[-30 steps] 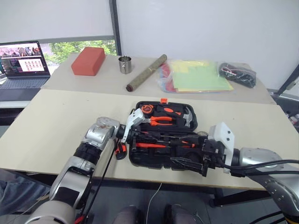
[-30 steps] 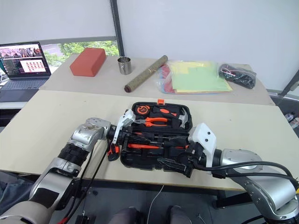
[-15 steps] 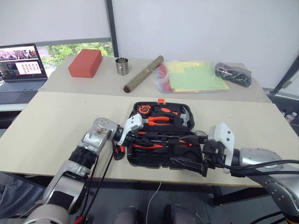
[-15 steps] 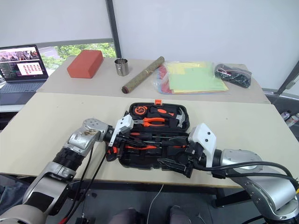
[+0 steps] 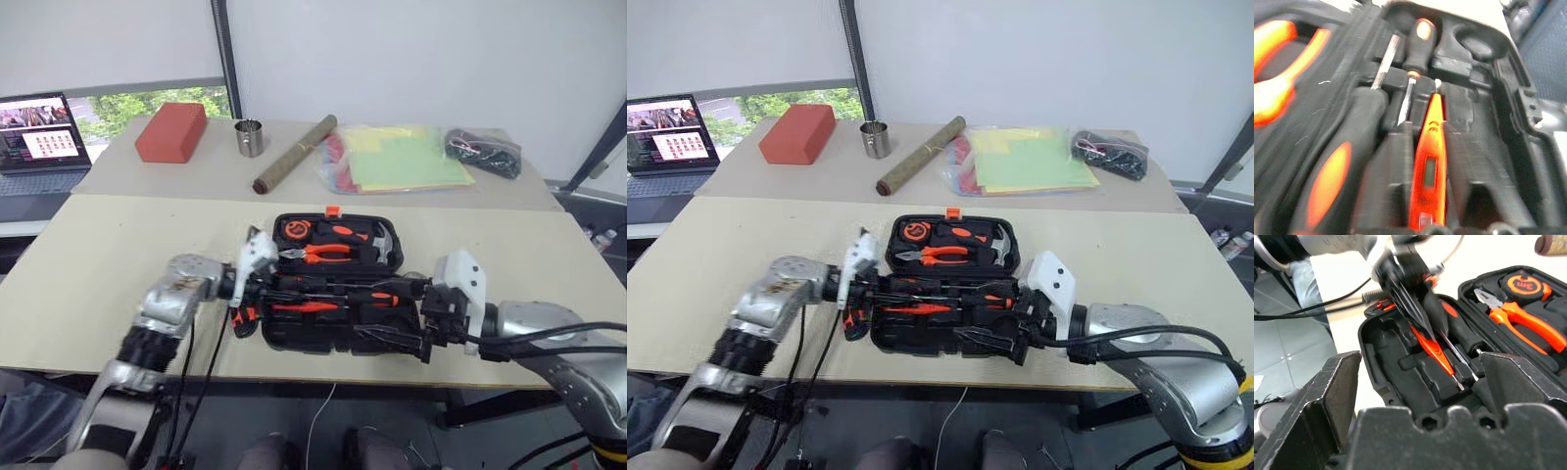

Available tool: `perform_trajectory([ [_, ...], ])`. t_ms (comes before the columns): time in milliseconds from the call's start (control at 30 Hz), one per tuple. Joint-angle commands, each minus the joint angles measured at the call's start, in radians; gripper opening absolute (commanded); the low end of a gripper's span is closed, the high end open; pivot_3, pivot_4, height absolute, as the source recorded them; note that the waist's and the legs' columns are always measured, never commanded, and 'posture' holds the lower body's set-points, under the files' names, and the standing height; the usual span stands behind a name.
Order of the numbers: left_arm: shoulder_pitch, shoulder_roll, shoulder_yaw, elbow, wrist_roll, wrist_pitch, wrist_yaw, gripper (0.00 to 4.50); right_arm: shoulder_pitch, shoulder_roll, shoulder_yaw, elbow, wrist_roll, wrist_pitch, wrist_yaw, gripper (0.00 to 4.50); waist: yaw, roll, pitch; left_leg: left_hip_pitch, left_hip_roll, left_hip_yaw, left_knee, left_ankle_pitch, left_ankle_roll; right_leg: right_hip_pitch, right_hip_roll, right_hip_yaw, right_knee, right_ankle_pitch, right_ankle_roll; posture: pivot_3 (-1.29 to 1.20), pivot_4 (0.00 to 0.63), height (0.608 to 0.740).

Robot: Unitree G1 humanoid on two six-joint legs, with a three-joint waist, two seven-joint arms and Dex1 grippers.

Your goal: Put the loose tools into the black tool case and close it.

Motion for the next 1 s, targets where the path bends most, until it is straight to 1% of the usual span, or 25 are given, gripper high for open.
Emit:
perform_trajectory([
  [33,0.076,0.072,0.152,-0.205,-0.091,0.146,0.103,3.04,-0.049,-0.004,0.015,0.02,-0.009,-0.028,0.048,4.5,0.002,0.0,0.0,0.0,0.0,0.0,0.0,0.0,0.0,0.001,0.0,0.0,0.0,0.0,0.0,0.0,0.15,0.736],
  [100,0.21,0.133,0.27,-0.309,-0.101,0.223,0.168,3.82,-0.081,-0.003,0.043,0.045,-0.027,-0.046,0.084,4.5,0.006,0.0,0.0,0.001,-0.001,0.0,-0.001,0.0,0.0,0.002,-0.001,-0.001,-0.001,0.0,0.0,0.0,0.15,0.736],
  [167,0.341,0.174,0.375,-0.403,-0.098,0.291,0.234,4.48,-0.105,0.001,0.064,0.069,-0.042,-0.063,0.115,4.5,0.002,0.0,0.0,0.002,-0.001,0.0,-0.002,0.0,0.0,0.002,-0.001,0.0,-0.003,0.0,0.0,0.0,0.15,0.736],
  [233,0.398,0.176,0.427,-0.473,-0.108,0.374,0.316,4.48,-0.12,0.008,0.078,0.091,-0.054,-0.076,0.137,4.5,0.004,0.0,0.0,0.002,-0.002,0.0,-0.003,-0.001,-0.001,0.003,0.0,0.0,-0.003,0.0,0.0,0.0,0.15,0.736],
  [333,0.386,0.145,0.471,-0.528,-0.146,0.557,0.44,4.48,-0.135,0.022,0.097,0.117,-0.069,-0.088,0.164,4.5,0.024,0.0,0.001,0.001,-0.002,-0.003,-0.002,-0.004,-0.008,0.004,-0.001,-0.001,-0.003,0.0,0.001,0.0,0.15,0.736],
  [400,0.348,0.119,0.486,-0.542,-0.182,0.656,0.487,4.48,-0.143,0.032,0.106,0.125,-0.07,-0.088,0.175,4.5,0.033,0.0,0.001,0.002,-0.003,-0.003,-0.002,-0.005,-0.01,0.005,-0.001,-0.001,-0.003,-0.001,0.002,0.0,0.15,0.736],
  [467,0.271,0.071,0.467,-0.554,-0.2,0.766,0.555,4.48,-0.149,0.042,0.115,0.126,-0.078,-0.088,0.175,4.5,0.035,0.0,0.001,0.003,-0.003,-0.003,-0.002,-0.005,-0.01,0.006,-0.001,0.0,-0.003,-0.001,0.006,0.0,0.15,0.736],
  [533,0.156,-0.013,0.429,-0.535,-0.171,0.931,0.665,4.48,-0.149,0.05,0.12,0.122,-0.09,-0.09,0.175,4.5,0.036,-0.001,0.001,0.003,-0.004,-0.003,-0.002,-0.005,-0.01,0.006,-0.001,0.001,-0.002,0.0,0.007,0.0,0.15,0.736],
  [567,0.117,-0.044,0.408,-0.513,-0.159,0.983,0.721,4.48,-0.146,0.051,0.121,0.119,-0.096,-0.093,0.174,4.5,0.037,-0.001,0.0,0.004,-0.005,-0.003,-0.002,-0.005,-0.01,0.007,0.0,0.001,-0.001,0.0,0.006,0.0,0.15,0.736],
  [633,0.075,-0.077,0.38,-0.48,-0.153,1.019,0.8,4.48,-0.143,0.053,0.122,0.114,-0.107,-0.097,0.171,4.5,0.032,-0.001,0.0,0.005,-0.006,-0.003,-0.001,-0.004,-0.011,0.008,0.0,0.002,0.0,0.001,0.004,0.0,0.15,0.736],
  [700,0.027,-0.127,0.374,-0.418,-0.134,1.019,0.895,4.48,-0.136,0.058,0.119,0.108,-0.113,-0.096,0.161,4.5,0.023,-0.001,0.0,0.007,-0.006,-0.003,-0.002,-0.004,-0.011,0.008,0.002,0.005,0.0,0.001,0.004,0.0,0.15,0.736],
  [767,-0.016,-0.159,0.356,-0.352,-0.137,1.019,0.95,4.48,-0.122,0.062,0.112,0.098,-0.117,-0.095,0.151,4.5,0.016,-0.002,0.001,0.009,-0.006,-0.002,-0.005,-0.003,-0.012,0.009,0.003,0.006,-0.001,0.001,0.004,0.0,0.15,0.736],
  [867,-0.049,-0.159,0.279,-0.271,-0.153,1.019,0.995,4.48,-0.097,0.067,0.103,0.077,-0.119,-0.09,0.128,4.5,0.011,-0.002,0.001,0.011,-0.006,-0.002,-0.011,-0.002,-0.014,0.009,0.003,0.006,-0.003,0.0,0.003,0.0,0.15,0.736],
  [1000,-0.065,-0.146,0.221,-0.178,-0.189,1.019,1.038,4.48,-0.067,0.072,0.084,0.053,-0.113,-0.085,0.096,4.5,0.009,-0.001,0.001,0.017,-0.006,-0.001,-0.015,-0.001,-0.016,0.011,0.002,0.006,-0.003,-0.001,0.002,0.0,0.15,0.736],
])
